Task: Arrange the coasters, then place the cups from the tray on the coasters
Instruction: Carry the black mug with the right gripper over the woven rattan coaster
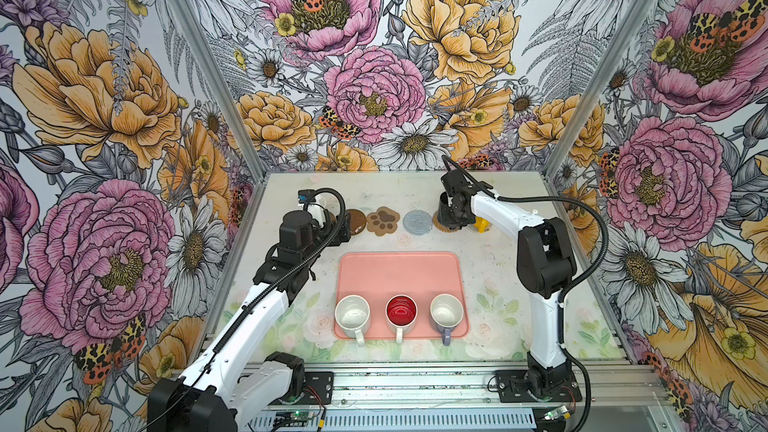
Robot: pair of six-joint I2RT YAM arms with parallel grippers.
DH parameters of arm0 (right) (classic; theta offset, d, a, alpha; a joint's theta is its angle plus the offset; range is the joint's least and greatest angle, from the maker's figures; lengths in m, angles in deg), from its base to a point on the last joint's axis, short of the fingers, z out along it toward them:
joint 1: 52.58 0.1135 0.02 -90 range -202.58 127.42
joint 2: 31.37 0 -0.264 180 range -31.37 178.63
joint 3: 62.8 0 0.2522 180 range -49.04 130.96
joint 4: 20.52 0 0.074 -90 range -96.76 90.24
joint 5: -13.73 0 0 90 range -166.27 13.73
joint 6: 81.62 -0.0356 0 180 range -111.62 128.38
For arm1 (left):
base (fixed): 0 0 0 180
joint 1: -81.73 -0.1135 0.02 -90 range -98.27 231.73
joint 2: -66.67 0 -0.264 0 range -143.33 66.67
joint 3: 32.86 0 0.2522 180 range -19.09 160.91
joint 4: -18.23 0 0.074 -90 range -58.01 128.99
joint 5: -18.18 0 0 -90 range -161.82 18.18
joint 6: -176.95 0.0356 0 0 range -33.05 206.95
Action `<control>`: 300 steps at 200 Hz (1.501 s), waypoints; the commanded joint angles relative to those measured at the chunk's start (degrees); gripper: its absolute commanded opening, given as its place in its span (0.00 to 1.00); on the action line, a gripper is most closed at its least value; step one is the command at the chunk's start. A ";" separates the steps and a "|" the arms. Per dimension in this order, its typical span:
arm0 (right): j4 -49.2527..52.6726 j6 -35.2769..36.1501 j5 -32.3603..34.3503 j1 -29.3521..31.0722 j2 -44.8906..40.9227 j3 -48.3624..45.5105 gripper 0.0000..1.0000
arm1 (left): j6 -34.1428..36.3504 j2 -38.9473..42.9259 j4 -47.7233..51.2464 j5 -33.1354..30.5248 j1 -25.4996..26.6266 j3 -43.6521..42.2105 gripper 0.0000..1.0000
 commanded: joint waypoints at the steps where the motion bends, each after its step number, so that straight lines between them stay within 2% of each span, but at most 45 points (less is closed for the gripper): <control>1: -2.70 0.08 1.60 -0.33 -0.15 2.14 0.00 | 0.10 1.20 0.33 -0.65 -0.54 -0.54 0.92; 261: -2.74 -2.24 0.47 -0.34 0.95 -0.79 0.00 | 0.26 2.32 0.85 -0.47 -1.03 -0.71 0.92; 300: -2.81 -2.68 0.37 -0.25 -0.11 -2.33 0.24 | 0.31 2.68 0.85 -0.48 -1.04 -0.86 0.93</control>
